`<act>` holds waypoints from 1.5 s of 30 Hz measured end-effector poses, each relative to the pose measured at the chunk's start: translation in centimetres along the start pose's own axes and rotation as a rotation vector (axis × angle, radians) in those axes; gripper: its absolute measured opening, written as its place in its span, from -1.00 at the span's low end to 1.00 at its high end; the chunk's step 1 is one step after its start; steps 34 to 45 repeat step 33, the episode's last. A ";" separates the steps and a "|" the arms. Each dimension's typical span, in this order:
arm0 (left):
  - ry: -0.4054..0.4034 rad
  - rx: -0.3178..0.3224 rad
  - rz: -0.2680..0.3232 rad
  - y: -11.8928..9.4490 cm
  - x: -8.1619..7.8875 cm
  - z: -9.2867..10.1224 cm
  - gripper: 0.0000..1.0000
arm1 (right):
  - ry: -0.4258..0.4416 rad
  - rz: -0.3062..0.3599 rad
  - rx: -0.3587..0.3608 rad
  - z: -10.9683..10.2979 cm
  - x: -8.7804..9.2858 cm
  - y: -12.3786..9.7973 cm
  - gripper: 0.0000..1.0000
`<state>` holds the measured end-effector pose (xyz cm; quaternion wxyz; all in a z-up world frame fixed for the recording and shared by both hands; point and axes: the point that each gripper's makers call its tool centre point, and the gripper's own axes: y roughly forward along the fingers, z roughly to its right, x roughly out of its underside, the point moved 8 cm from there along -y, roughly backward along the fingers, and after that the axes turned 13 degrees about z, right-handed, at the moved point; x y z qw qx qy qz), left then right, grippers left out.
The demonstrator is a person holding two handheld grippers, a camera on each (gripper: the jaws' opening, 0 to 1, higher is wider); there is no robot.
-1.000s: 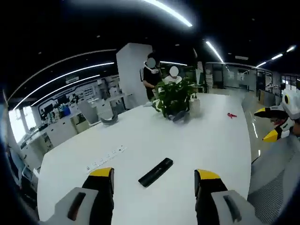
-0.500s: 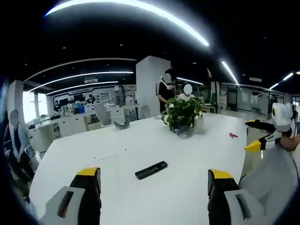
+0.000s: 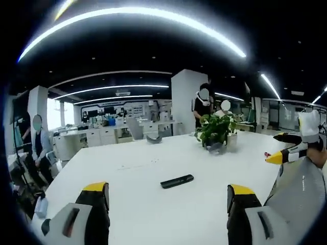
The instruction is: Press the specified remote control buttons in sequence, fully releasing each button before pressing the next.
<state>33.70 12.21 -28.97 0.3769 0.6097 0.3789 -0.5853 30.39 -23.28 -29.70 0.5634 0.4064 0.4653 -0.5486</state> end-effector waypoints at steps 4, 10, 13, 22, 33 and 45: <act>-0.021 -0.047 0.022 -0.7 0.1 0.0 1.00 | -0.001 -0.004 -0.003 -0.1 0.0 0.0 1.00; 0.036 -0.043 -0.005 -0.4 0.4 -0.1 1.00 | 0.001 -0.002 -0.005 -0.1 -0.1 -0.1 0.97; 0.063 -0.052 0.013 -0.6 0.2 -0.2 1.00 | -0.003 -0.002 -0.005 -0.1 -0.1 -0.1 0.96; 0.074 -0.052 0.016 -0.7 0.3 -0.3 1.00 | -0.012 -0.003 -0.004 -0.2 -0.1 -0.1 0.92; 0.095 -0.050 0.019 -0.7 0.4 -0.4 1.00 | -0.003 -0.010 0.001 -0.1 0.0 -0.2 0.86; 0.095 -0.050 0.019 -0.7 0.4 -0.4 1.00 | -0.003 -0.010 0.001 -0.1 0.0 -0.2 0.86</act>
